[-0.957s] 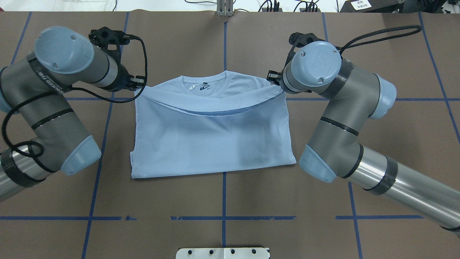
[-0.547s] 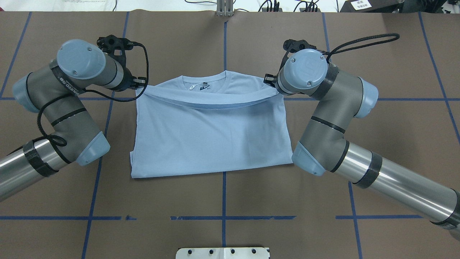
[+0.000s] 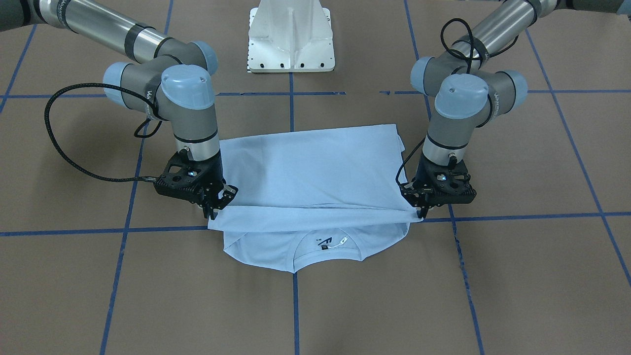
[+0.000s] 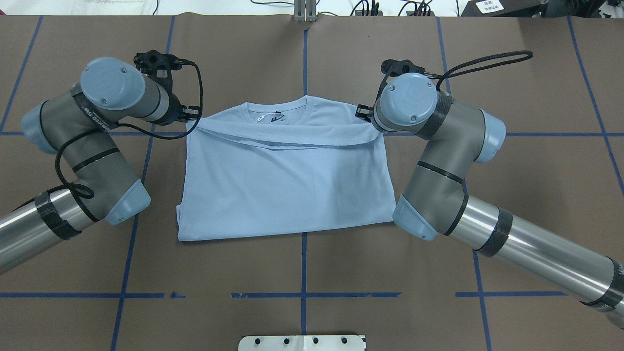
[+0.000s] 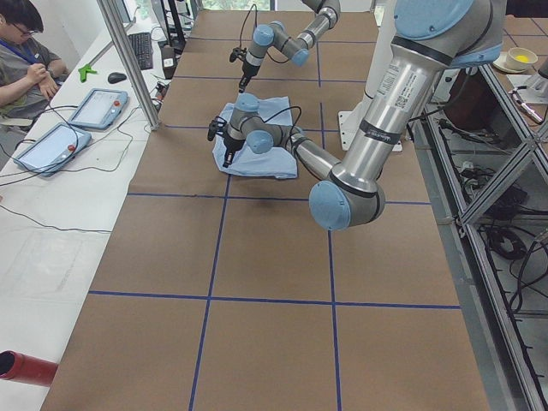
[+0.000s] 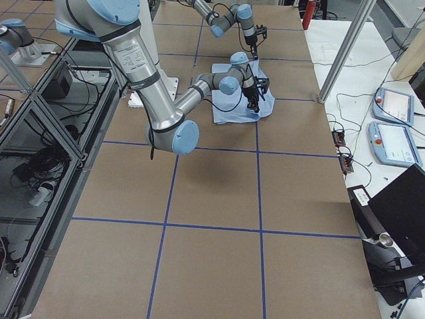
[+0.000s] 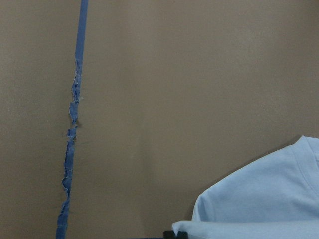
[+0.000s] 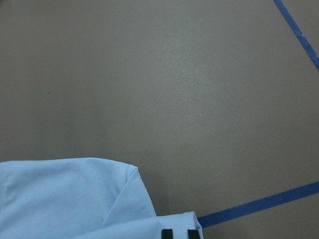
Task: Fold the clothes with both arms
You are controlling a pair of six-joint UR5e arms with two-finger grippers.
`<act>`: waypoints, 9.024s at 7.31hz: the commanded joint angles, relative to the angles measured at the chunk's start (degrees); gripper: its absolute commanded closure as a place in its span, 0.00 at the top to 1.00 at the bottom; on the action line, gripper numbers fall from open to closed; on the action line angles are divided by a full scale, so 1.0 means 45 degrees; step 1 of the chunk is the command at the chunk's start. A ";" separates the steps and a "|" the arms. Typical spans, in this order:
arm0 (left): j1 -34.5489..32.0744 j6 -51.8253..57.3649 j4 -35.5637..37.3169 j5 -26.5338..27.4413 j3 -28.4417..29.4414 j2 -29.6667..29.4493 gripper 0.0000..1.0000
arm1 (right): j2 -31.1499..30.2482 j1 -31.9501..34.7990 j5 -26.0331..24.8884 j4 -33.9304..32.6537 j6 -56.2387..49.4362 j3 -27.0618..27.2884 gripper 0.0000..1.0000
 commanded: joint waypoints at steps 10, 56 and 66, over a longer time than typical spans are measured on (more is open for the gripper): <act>0.3750 -0.3391 -0.2647 0.1385 -0.4025 0.4561 0.68 | 0.0105 0.0155 0.0113 0.0081 -0.1840 0.0432 1.00; -0.2264 0.3249 -0.5753 -0.0198 0.5135 -0.1377 1.00 | -0.0271 -0.3393 -0.2108 -0.1612 0.5054 0.2598 0.00; -0.2186 0.3190 -0.5753 -0.0198 0.4940 -0.1377 1.00 | -0.3021 -0.7402 -0.5023 -0.2986 0.1120 0.6252 1.00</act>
